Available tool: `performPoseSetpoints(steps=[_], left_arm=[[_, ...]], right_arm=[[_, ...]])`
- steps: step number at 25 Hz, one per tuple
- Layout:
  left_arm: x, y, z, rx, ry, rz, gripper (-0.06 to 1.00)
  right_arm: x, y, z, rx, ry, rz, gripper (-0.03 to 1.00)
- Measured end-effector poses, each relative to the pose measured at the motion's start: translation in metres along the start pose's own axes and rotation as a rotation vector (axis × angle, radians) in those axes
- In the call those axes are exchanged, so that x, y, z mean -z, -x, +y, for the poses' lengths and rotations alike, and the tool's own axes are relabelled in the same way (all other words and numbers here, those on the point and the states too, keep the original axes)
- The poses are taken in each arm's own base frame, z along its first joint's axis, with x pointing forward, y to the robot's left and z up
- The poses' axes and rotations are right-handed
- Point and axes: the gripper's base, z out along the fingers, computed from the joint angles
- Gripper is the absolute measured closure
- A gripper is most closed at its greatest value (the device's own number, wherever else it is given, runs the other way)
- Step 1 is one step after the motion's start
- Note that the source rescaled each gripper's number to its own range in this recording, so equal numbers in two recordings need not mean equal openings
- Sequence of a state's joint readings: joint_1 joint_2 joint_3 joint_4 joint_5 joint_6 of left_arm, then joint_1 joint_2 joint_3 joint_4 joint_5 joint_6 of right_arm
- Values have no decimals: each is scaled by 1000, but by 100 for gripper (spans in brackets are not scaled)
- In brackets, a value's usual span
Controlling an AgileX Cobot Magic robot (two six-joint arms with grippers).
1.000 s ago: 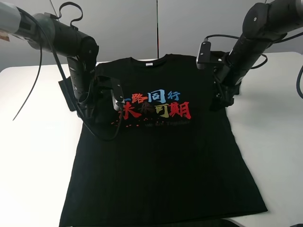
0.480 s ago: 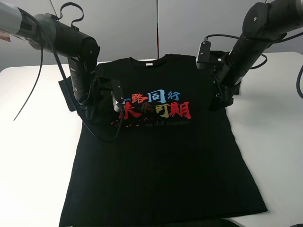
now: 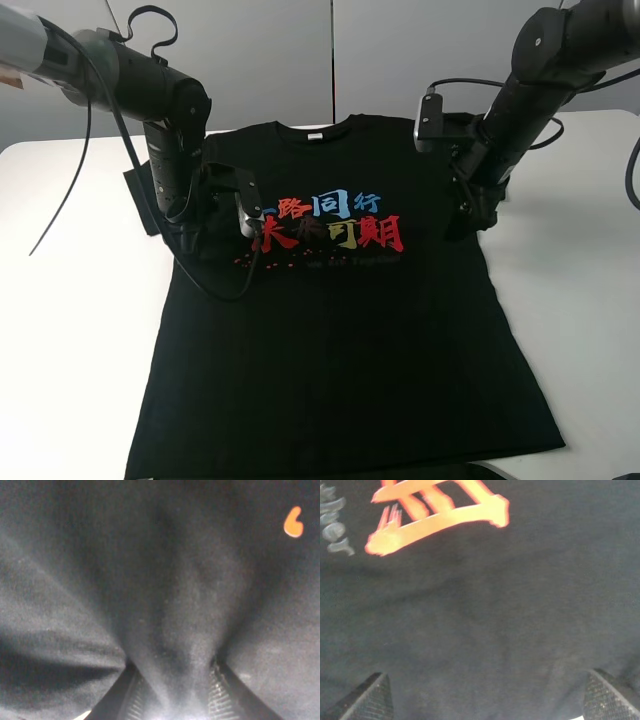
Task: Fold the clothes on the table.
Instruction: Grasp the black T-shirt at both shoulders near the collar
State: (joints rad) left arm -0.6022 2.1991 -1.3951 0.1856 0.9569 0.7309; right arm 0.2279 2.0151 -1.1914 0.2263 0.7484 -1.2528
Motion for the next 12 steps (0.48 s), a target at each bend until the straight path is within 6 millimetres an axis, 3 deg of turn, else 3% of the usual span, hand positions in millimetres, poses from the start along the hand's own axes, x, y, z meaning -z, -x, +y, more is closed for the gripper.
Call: performPoseSetpoints(steps=[12], left_arm=[[0,0,0,10,4,3,52]], right_arm=[[-25,-12,1,100,44,98,14]])
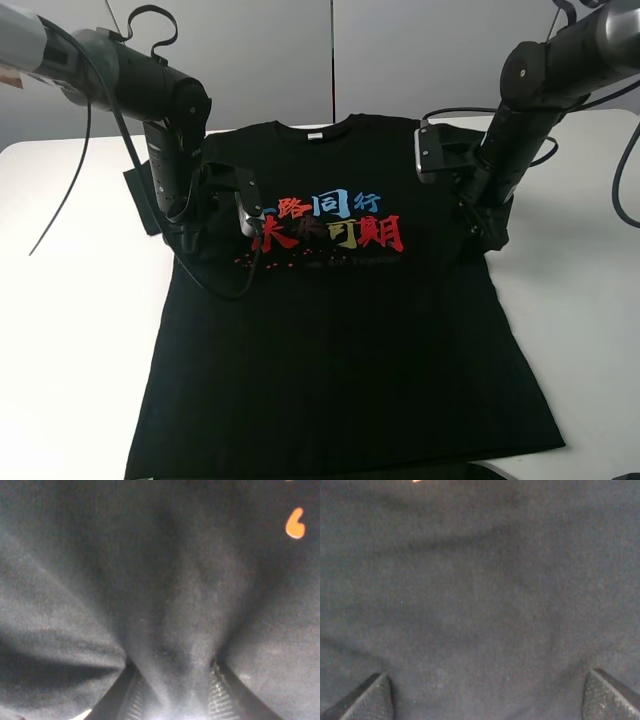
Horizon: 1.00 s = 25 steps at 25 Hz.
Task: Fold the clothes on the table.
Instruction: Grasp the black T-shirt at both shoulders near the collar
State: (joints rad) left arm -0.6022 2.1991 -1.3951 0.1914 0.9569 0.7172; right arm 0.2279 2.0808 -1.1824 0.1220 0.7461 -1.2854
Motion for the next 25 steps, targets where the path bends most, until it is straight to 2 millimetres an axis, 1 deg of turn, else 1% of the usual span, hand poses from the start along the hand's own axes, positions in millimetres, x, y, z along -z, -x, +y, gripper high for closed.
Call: performPoseSetpoints(steps=[10,17,20,25], left_arm=[[0,0,0,2,0,0,52],[0,0,0,1,0,0,52],[0,1,-1,-1,0,0,52],[0,1,-1,-4,2,1,52]], right_arm=[[-1,-1,-2,26,-18,15,14],[11,5,-17,39,-78,-3,15],[13,6,-19,38,-80,-6,16],[-2,5,-16,32,-16,9,17]])
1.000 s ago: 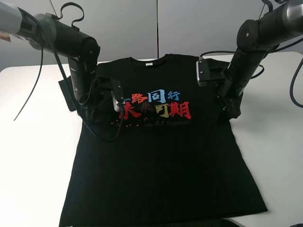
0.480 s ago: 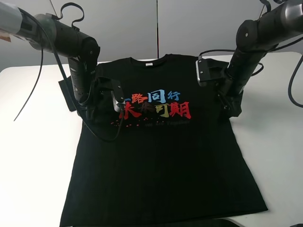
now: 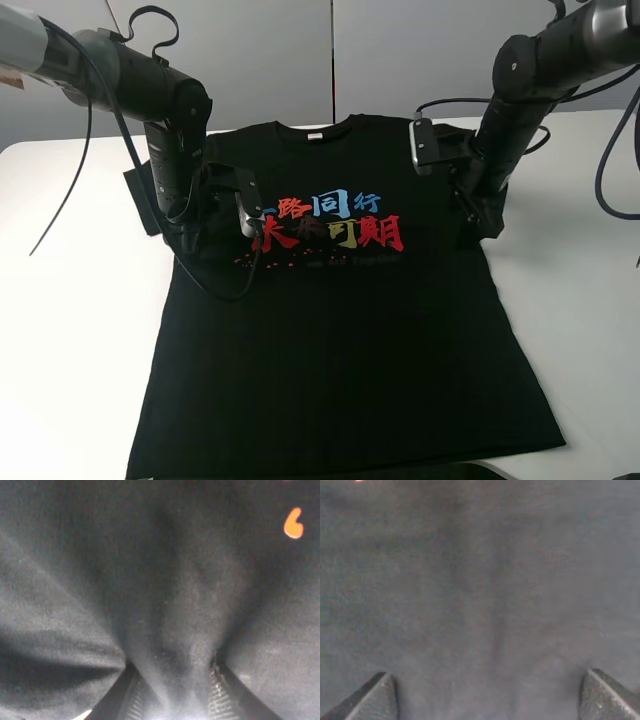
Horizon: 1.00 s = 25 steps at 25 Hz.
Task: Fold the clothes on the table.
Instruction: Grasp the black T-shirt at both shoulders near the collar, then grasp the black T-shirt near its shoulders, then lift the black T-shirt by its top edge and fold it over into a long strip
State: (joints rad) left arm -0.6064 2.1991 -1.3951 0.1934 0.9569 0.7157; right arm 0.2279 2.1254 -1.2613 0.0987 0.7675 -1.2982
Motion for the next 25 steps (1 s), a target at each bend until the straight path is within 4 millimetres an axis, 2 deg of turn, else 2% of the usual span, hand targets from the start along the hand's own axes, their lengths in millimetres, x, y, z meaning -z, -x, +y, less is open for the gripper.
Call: performPoseSetpoints(steps=[10,11,12,14,15,20,25], left_arm=[[0,0,0,-2,4,-2,53],[0,0,0,-3,5,-1,56],[0,0,1,-5,6,0,63],[0,0,1,-10,13,3,86],[0,0,1,-11,18,5,91],[0,0,2,-14,26,7,94],[0,0,2,-16,29,9,94]], right_arm=[[-4,1,1,-8,21,-9,19],[-4,1,1,-10,22,-10,21],[-4,1,1,-11,22,-12,23],[-5,2,0,-19,24,-19,31],[-5,2,0,-22,24,-22,35],[-5,3,0,-29,30,-27,61],[-5,3,1,-32,42,-28,80]])
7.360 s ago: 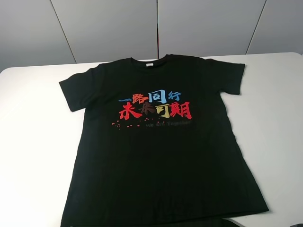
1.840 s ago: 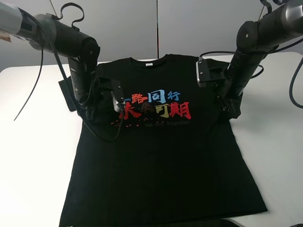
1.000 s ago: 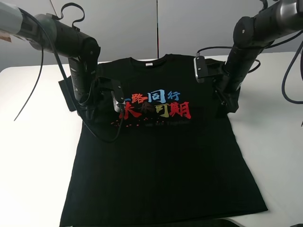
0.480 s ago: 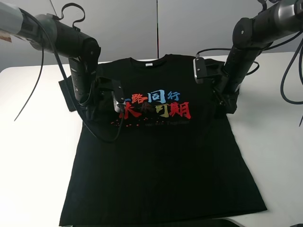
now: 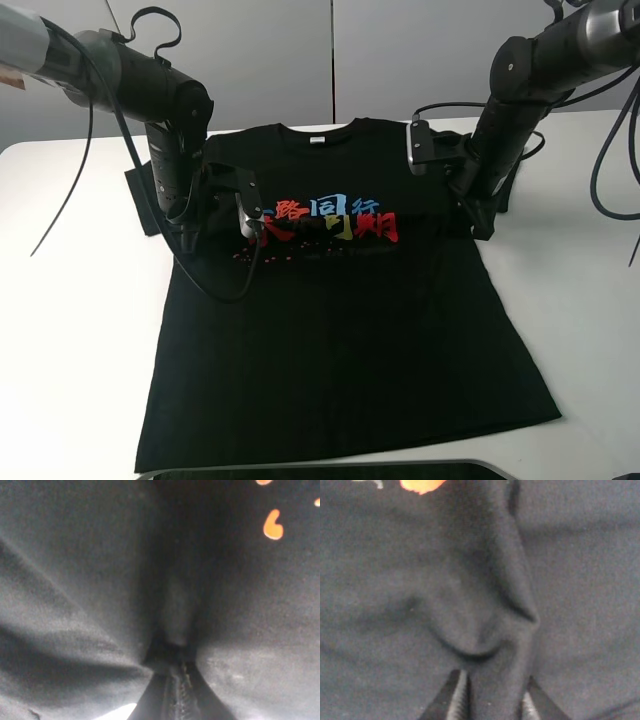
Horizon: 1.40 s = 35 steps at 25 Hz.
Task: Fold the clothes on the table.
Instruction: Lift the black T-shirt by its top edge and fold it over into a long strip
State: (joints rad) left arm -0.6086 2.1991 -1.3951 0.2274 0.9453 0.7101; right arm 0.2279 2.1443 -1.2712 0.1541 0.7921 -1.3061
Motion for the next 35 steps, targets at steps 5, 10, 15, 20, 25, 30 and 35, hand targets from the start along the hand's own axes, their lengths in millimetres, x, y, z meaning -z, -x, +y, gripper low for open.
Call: performPoseSetpoints(steps=[5,10,15,20,25,30,35], left_arm=[[0,0,0,0,2,-1,94],[0,-1,1,25,15,7,94],[9,2,8,68,57,-20,94],[78,8,42,151,264,-145,94],[161,2,69,247,430,-274,94],[210,-20,60,300,448,-288,94],[213,-37,41,273,383,-227,94]], right_arm=[[0,0,0,-3,4,-2,85],[1,0,1,-42,5,11,96],[24,4,-6,-46,-69,-6,97],[98,22,-31,-44,-299,-102,97],[181,39,-47,-94,-483,-209,97],[220,36,-27,-155,-429,-209,97],[221,30,-7,-280,-279,-168,97]])
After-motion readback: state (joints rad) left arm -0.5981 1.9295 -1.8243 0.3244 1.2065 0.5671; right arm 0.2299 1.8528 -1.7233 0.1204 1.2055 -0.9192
